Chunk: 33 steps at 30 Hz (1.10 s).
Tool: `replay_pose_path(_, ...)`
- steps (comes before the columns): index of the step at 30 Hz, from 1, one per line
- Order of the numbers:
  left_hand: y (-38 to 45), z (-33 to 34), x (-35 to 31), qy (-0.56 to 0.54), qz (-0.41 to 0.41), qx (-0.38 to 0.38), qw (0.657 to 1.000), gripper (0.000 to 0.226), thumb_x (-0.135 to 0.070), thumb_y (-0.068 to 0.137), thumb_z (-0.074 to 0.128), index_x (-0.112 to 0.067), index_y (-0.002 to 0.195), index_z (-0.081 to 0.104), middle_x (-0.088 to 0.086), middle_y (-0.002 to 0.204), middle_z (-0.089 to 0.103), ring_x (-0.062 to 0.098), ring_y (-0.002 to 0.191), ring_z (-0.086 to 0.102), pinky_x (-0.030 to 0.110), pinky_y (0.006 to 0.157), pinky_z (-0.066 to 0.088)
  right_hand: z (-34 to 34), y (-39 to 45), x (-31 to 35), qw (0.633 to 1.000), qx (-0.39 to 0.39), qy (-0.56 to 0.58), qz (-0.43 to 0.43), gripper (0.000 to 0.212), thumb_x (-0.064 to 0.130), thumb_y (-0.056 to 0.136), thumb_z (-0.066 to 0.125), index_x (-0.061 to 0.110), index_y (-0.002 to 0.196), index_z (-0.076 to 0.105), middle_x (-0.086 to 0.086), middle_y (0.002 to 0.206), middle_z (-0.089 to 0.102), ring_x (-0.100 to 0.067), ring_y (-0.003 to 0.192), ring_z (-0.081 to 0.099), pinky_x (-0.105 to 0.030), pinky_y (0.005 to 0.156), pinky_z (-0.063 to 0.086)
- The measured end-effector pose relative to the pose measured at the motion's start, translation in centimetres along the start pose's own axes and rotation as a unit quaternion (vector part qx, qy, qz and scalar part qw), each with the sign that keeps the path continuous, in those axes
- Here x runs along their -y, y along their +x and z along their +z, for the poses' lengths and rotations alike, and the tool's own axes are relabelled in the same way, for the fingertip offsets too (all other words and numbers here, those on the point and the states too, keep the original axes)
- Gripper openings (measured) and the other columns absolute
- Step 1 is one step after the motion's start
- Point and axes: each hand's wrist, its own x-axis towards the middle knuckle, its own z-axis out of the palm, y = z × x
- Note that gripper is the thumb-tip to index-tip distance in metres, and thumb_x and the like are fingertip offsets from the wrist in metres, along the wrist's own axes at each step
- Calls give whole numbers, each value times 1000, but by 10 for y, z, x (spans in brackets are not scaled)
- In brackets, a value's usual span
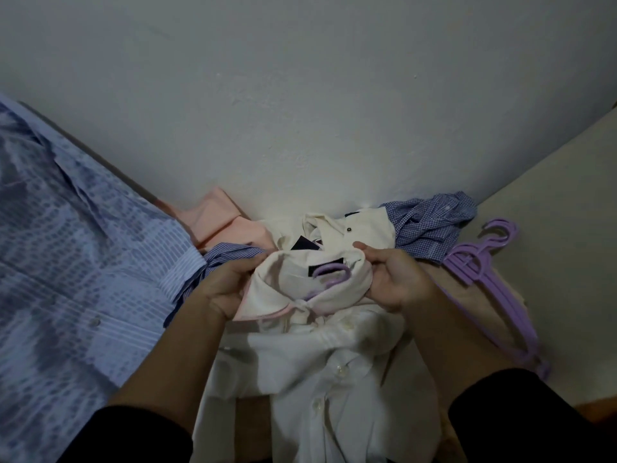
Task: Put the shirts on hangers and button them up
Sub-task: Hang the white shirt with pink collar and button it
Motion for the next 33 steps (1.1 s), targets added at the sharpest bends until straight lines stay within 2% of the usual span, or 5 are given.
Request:
replay_pose_path(8, 35, -9, 14, -8, 42, 18, 999, 51, 5, 89, 46, -21, 133, 47, 11, 124, 59, 31, 101, 63, 44, 77, 57, -9, 24, -17, 998, 6, -49, -47, 24, -6, 95, 40, 11, 106, 55, -9, 87, 63, -18, 76, 63, -36, 68, 56)
replay_pose_path(15, 44, -10, 27, 51, 42, -17, 998, 57, 11, 90, 44, -23, 136, 49, 11, 120, 59, 28, 86, 60, 36, 61, 58, -13, 42, -25, 979, -101, -146, -95, 22, -4, 91, 50, 13, 104, 56, -12, 94, 60, -23, 73, 60, -32, 58, 55)
replay_pose_path(21, 62, -12, 43, 106, 64, -109, 986, 75, 19, 79, 58, -21, 141, 45, 6, 110, 64, 33, 101, 62, 50, 92, 50, -6, 67, -24, 854, -157, -408, -281, 12, 14, 86, 64, 14, 98, 68, -6, 105, 64, -17, 93, 59, -22, 80, 47)
replay_pose_path(29, 65, -12, 45, 252, 114, -142, 950, 93, -3, 73, 78, -25, 149, 28, 4, 130, 57, 26, 102, 63, 47, 92, 51, 29, 90, -30, 505, -114, -821, -241, 26, 44, 83, 60, 33, 104, 70, 7, 135, 43, -20, 127, 28, -39, 95, 25)
replay_pose_path(33, 56, -4, 38, 365, 190, -170, 895, 67, -47, 80, 70, -26, 140, 47, -6, 134, 53, 17, 114, 55, 36, 97, 45, 37, 92, -27, 511, -97, -822, -231, 23, 39, 85, 58, 29, 100, 72, 9, 137, 42, -19, 127, 28, -38, 91, 25)
